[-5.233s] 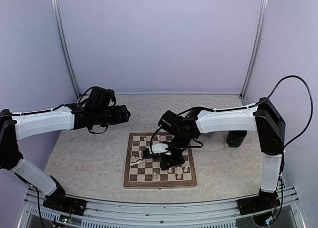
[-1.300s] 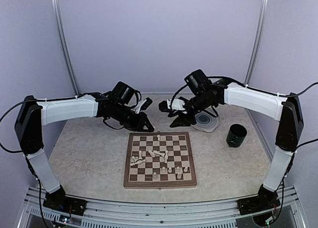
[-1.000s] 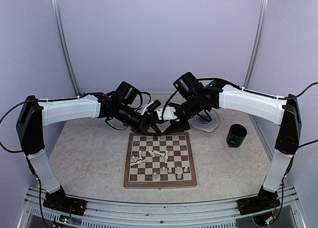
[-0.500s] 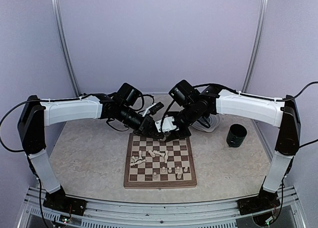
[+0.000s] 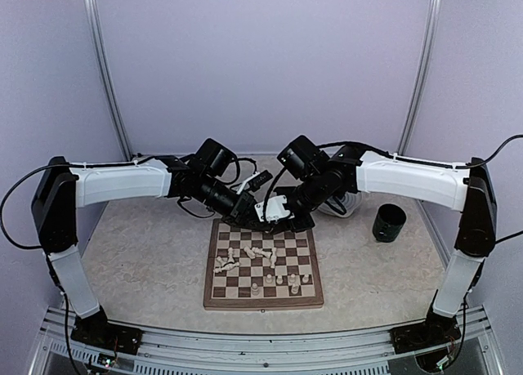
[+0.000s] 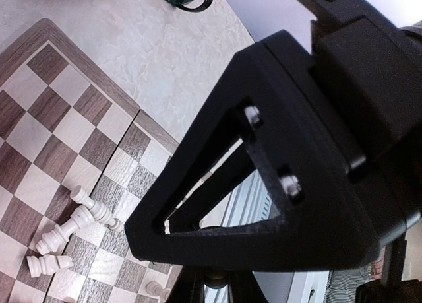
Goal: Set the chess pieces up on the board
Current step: Pass from the left arm to the right, then pass from the right arm to the left
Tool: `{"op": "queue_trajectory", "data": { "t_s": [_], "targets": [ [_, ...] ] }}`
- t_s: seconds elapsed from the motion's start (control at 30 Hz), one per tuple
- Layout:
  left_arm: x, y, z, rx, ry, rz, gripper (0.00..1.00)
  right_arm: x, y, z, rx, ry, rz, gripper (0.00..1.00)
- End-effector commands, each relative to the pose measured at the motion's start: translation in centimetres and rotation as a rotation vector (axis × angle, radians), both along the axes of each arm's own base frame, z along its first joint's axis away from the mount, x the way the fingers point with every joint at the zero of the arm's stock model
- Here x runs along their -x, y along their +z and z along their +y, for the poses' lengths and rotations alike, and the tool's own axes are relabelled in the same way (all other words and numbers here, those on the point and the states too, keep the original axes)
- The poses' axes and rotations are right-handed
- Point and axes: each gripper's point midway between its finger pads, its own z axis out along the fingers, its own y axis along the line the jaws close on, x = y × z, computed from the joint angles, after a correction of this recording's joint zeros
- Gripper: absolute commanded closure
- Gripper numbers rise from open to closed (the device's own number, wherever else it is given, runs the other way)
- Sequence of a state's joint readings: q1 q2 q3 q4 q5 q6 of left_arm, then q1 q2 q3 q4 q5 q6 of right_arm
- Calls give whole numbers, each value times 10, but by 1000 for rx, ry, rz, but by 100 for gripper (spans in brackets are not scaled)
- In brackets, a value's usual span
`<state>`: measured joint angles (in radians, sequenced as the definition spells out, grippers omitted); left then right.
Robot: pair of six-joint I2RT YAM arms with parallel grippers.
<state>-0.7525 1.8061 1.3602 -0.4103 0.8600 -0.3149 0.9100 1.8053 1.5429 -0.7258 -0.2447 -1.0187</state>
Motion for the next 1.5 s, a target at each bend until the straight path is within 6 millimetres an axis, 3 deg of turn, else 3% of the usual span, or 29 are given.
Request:
{"op": "queue_trajectory", "data": {
  "t_s": [0.0, 0.13, 0.3, 0.4, 0.57, 0.67, 0.8, 0.93, 1.07, 1.23, 1.47],
  "targets": [
    [5, -8, -6, 1, -25, 22, 100, 6, 18, 2, -37, -3, -33, 69],
    [5, -13, -7, -5, -25, 30, 100, 8, 20, 1, -33, 0, -36, 72],
    [1, -9, -9, 12, -23, 26, 100, 15, 14, 0, -30, 3, -11, 84],
    [-5, -7, -6, 11, -2, 18, 90, 15, 7, -2, -30, -22, 6, 88],
    [-23, 4, 11, -10, 106, -75, 65, 7, 4, -12, -104, -105, 128, 92],
    [-28, 12, 22, 22, 184, -149, 56, 2, 15, -17, -203, -168, 288, 92],
    [-36, 46, 34, 91, 337, -365, 53, 0, 36, -25, -364, -216, 550, 92],
    [-27, 90, 26, 183, 416, -628, 51, 6, 48, -29, -445, -201, 711, 91],
    [-21, 110, 15, 207, 425, -747, 50, 11, 64, -32, -510, -159, 853, 91],
    [-17, 112, -3, 231, 357, -759, 49, 18, 75, -34, -539, -109, 927, 90],
    [-11, 100, -27, 225, 258, -738, 51, 22, 83, -37, -559, -80, 944, 90]
  ]
}}
